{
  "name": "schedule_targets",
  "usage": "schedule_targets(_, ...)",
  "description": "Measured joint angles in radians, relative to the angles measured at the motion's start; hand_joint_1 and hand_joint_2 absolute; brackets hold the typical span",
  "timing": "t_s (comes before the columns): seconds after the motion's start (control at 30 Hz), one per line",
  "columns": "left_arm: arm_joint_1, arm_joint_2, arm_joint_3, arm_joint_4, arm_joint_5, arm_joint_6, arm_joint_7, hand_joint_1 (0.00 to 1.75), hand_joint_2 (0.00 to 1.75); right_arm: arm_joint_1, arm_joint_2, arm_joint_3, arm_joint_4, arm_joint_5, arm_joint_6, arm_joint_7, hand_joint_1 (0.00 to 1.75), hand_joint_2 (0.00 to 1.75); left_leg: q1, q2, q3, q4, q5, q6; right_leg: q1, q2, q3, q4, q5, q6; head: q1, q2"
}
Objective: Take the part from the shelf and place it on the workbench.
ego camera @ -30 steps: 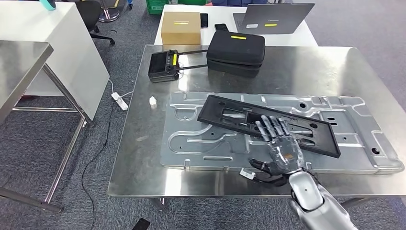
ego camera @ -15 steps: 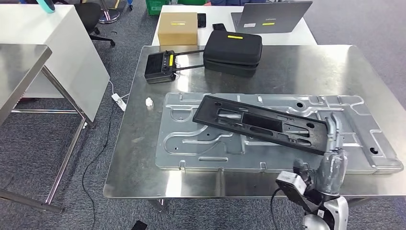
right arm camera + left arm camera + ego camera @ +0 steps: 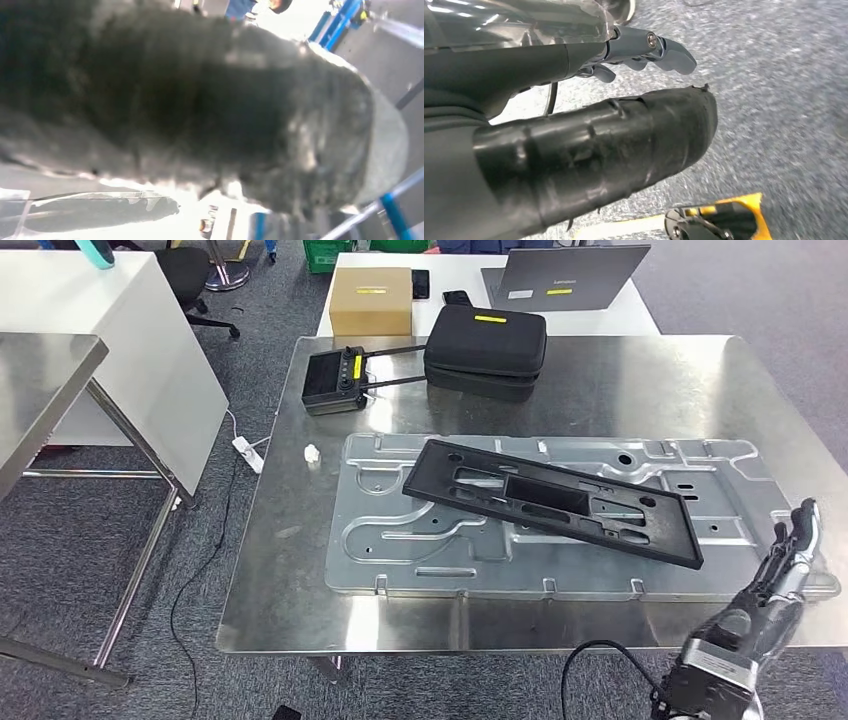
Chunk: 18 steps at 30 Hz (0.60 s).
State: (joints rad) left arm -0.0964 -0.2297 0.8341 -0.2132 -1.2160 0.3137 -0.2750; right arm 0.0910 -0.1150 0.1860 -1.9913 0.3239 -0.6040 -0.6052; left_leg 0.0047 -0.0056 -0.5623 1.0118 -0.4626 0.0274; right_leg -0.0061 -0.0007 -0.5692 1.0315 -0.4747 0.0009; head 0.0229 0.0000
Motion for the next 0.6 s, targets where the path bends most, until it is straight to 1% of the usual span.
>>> schedule_targets(0.03,0.001,0.000,0.002,0.000,0.001,0.001,0.000,0.00,0.00,0.009,0.007,-0.008,-0.009,-0.021,0.009,-0.009,0.00,0.00,0.002,0.001,0.000,-0.006,0.005,0.006,-0.001,0.000,-0.005,0.012,-0.012,0.005,0.001,0.000)
schedule_targets(0.07,0.001,0.000,0.004,0.000,0.001,0.002,0.000,0.00,0.00,0.017,0.013,-0.016,-0.017,-0.037,0.019,-0.016,0.00,0.00,0.005,0.002,0.000,-0.012,0.011,0.012,-0.003,0.001,-0.017,0.042,-0.037,0.011,0.001,0.000)
schedule_targets(0.1,0.002,-0.001,0.005,0.000,0.002,0.002,0.000,0.00,0.00,0.024,0.018,-0.026,-0.021,-0.048,0.028,-0.022,0.00,0.00,0.007,0.004,-0.003,-0.015,0.015,0.016,-0.005,0.001,-0.037,0.091,-0.071,0.016,0.002,0.000)
schedule_targets(0.13,0.002,-0.001,0.006,0.000,0.002,0.002,0.000,0.00,0.00,0.031,0.023,-0.035,-0.024,-0.055,0.038,-0.027,0.00,0.00,0.007,0.004,-0.007,-0.015,0.017,0.018,-0.007,0.001,-0.064,0.155,-0.109,0.020,0.002,0.000)
schedule_targets(0.17,0.003,-0.001,0.007,0.000,0.002,0.003,0.000,0.00,0.00,0.038,0.029,-0.044,-0.025,-0.060,0.047,-0.030,0.00,0.00,0.007,0.005,-0.011,-0.014,0.019,0.018,-0.009,0.001,-0.090,0.218,-0.139,0.024,0.002,0.000)
schedule_targets(0.2,0.004,-0.001,0.008,0.000,0.003,0.003,0.000,0.00,0.00,0.046,0.035,-0.053,-0.025,-0.063,0.054,-0.033,0.00,0.00,0.007,0.005,-0.015,-0.013,0.021,0.017,-0.011,0.001,-0.104,0.258,-0.152,0.027,0.002,0.000)
schedule_targets(0.23,0.006,-0.001,0.009,0.000,0.004,0.004,0.000,0.00,0.00,0.052,0.040,-0.060,-0.025,-0.064,0.060,-0.035,0.00,0.00,0.007,0.005,-0.019,-0.011,0.023,0.016,-0.013,0.001,-0.101,0.263,-0.146,0.029,0.002,0.000)
schedule_targets(0.27,0.006,-0.001,0.010,0.000,0.004,0.005,0.000,0.00,0.00,0.056,0.045,-0.066,-0.025,-0.065,0.064,-0.036,0.00,0.00,0.007,0.005,-0.021,-0.008,0.024,0.015,-0.015,0.001,-0.077,0.226,-0.121,0.029,0.002,0.000)
schedule_targets(0.3,0.006,-0.001,0.010,0.000,0.004,0.005,0.000,0.00,0.00,0.058,0.048,-0.072,-0.026,-0.066,0.066,-0.037,0.00,0.00,0.007,0.005,-0.023,-0.005,0.025,0.013,-0.017,0.001,-0.036,0.156,-0.087,0.028,0.002,0.000)
schedule_targets(0.33,0.006,-0.001,0.010,0.000,0.004,0.005,-0.001,0.00,0.00,0.058,0.051,-0.077,-0.028,-0.067,0.069,-0.038,0.00,0.00,0.006,0.005,-0.025,-0.002,0.025,0.009,-0.016,0.001,0.003,0.085,-0.063,0.026,0.002,0.000)
schedule_targets(0.37,0.005,-0.001,0.010,0.000,0.004,0.006,-0.001,0.00,0.00,0.060,0.055,-0.082,-0.029,-0.069,0.071,-0.040,0.00,0.00,0.005,0.004,-0.027,0.001,0.026,0.004,-0.014,0.001,0.032,0.029,-0.045,0.022,0.002,0.000)
schedule_targets(0.4,0.005,-0.001,0.011,0.000,0.006,0.007,-0.002,0.00,0.00,0.063,0.059,-0.087,-0.030,-0.071,0.074,-0.041,0.00,0.00,0.004,0.003,-0.029,0.003,0.028,-0.002,-0.011,0.002,0.046,-0.003,-0.038,0.018,0.002,0.000)
schedule_targets(0.43,0.005,-0.001,0.011,0.000,0.007,0.008,-0.003,0.00,0.00,0.067,0.063,-0.091,-0.031,-0.076,0.077,-0.042,0.00,0.00,0.003,0.003,-0.030,0.003,0.031,-0.008,-0.008,0.002,0.045,-0.010,-0.038,0.013,0.002,0.000)
schedule_targets(0.47,0.005,-0.001,0.012,0.000,0.009,0.009,-0.005,0.00,0.00,0.072,0.067,-0.096,-0.031,-0.083,0.081,-0.043,0.00,0.00,0.003,0.002,-0.031,0.002,0.034,-0.015,-0.007,0.003,0.042,-0.011,-0.033,0.007,0.002,0.000)
schedule_targets(0.5,0.005,-0.001,0.014,0.000,0.011,0.009,-0.006,0.00,0.00,0.077,0.071,-0.100,-0.032,-0.091,0.086,-0.043,0.00,0.00,0.005,0.002,-0.033,0.003,0.034,-0.021,-0.008,0.001,0.040,-0.013,-0.027,-0.001,0.002,0.000)
schedule_targets(0.53,0.006,-0.001,0.016,0.000,0.012,0.009,-0.007,0.00,0.00,0.081,0.075,-0.104,-0.032,-0.099,0.091,-0.043,0.00,0.00,0.006,0.002,-0.038,0.013,0.024,-0.027,-0.009,0.000,0.037,-0.015,-0.021,-0.010,0.002,0.000)
schedule_targets(0.57,0.006,-0.001,0.018,0.000,0.013,0.009,-0.008,0.00,0.00,0.084,0.080,-0.108,-0.032,-0.106,0.095,-0.044,0.00,0.00,0.007,0.002,-0.051,0.040,-0.001,-0.031,-0.010,-0.001,0.032,-0.017,-0.015,-0.019,0.001,0.000)
schedule_targets(0.6,0.007,-0.001,0.020,0.000,0.014,0.009,-0.009,0.00,0.00,0.087,0.084,-0.111,-0.032,-0.110,0.098,-0.044,0.00,0.00,0.008,0.002,-0.071,0.089,-0.038,-0.035,-0.010,-0.003,0.027,-0.018,-0.009,-0.027,0.001,0.000)
